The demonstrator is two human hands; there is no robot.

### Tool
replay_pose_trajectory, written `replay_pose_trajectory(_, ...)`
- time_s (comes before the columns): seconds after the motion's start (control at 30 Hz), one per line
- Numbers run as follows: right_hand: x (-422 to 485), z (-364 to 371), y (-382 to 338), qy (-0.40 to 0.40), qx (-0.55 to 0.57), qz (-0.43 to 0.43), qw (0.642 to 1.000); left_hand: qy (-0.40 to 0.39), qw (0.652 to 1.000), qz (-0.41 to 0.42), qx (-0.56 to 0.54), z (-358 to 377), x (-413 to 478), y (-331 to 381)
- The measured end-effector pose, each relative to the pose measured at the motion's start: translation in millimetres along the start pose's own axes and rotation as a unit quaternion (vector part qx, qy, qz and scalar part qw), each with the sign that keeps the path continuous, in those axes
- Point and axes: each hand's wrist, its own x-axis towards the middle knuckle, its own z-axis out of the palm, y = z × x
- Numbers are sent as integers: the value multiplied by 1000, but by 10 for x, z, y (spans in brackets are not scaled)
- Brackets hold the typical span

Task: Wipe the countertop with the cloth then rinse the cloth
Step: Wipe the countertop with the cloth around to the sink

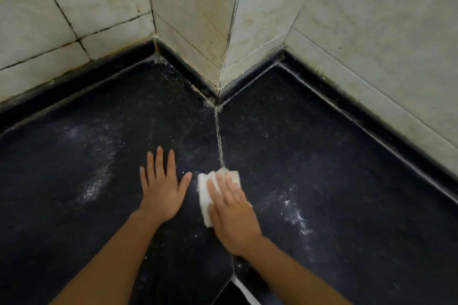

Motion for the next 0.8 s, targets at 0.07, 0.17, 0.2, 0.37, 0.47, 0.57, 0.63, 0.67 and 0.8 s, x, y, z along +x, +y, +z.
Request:
replay_pose_trajectory(0.07, -5, -99, 93, -30, -23, -88, 995, 31, 999, 10, -30, 8, -202, 17)
replay_pose_trajectory(0.17, 159, -286, 539, 4, -76, -44, 996, 68, 997, 21, -40, 120, -709, 58)
replay_pose_trajectory(0.2, 214, -401, 731, 28, -65, 16, 997, 70, 997, 18, -33, 200, -876, 59)
replay_pose_trajectory(0.37, 159, -796, 1758, -20, -10, 237, 971, 89, 996, -6, 26, 597, -1405, 26)
replay_pose_trajectory(0.47, -186, -689, 1967, -5, -8, 282, 960, 88, 994, -21, 56, 699, -1624, 11)
replay_pose_trajectory(0.57, -410, -406, 1761, -4, -62, 295, 954, 76, 993, -29, 84, 782, -1811, 2)
replay_pose_trajectory(0.63, -527, -284, 1332, 4, -109, 185, 977, 78, 993, -36, 86, 829, -1908, 21)
replay_pose_trajectory(0.67, -596, -189, 1088, 30, -101, 98, 990, 83, 992, -41, 83, 847, -1936, 31)
replay_pose_trajectory(0.8, -1008, 46, 211, -17, -48, -163, 985, 98, 990, -65, 78, 895, -1964, 74)
